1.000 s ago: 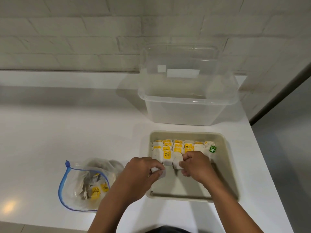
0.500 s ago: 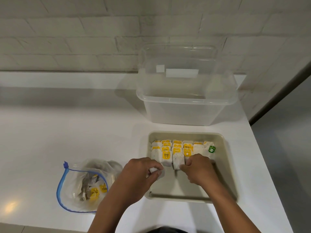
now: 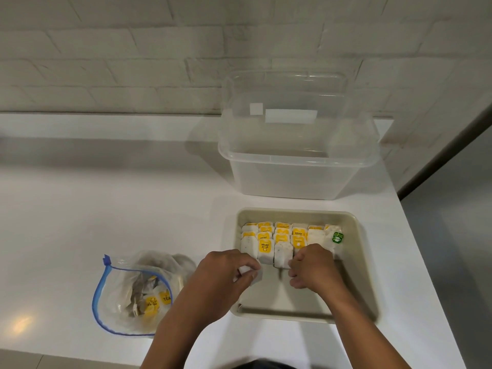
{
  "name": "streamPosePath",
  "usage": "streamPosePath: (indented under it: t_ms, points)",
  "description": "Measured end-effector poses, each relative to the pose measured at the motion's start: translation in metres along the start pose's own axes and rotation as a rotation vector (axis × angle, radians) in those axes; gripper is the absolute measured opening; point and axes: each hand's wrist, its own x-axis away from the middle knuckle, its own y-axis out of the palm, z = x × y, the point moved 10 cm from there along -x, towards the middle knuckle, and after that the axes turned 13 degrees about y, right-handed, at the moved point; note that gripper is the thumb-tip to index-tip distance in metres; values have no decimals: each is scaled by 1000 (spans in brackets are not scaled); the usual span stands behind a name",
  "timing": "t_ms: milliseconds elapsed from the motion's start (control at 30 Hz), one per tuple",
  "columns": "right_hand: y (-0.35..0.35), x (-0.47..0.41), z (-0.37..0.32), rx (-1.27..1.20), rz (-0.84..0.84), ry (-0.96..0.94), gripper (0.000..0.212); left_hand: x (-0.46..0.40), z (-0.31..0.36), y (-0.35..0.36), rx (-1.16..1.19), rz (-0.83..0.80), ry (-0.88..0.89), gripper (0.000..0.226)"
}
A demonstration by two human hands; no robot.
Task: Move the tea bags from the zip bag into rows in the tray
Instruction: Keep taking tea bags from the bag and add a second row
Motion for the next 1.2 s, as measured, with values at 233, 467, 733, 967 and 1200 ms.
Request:
streamPosePath:
  t_ms: [233,467,733,967,1200]
  points:
    - [2,1,-2,-44,-21,1,10,2,0,0,10,4,-4,10]
    - [-12,13,-2,62,65,-81,17,3,2,-1,11,5,-2,10]
    - [-5,38,-18,152,50,-247,20,1,2,0,1,0,4,10]
    - [4,38,-21,345,107,-307,29,2,3,-1,1,2,9,11]
    - [7,34,-19,363,110,-305,32,1,1,0,17,-7,-2,11]
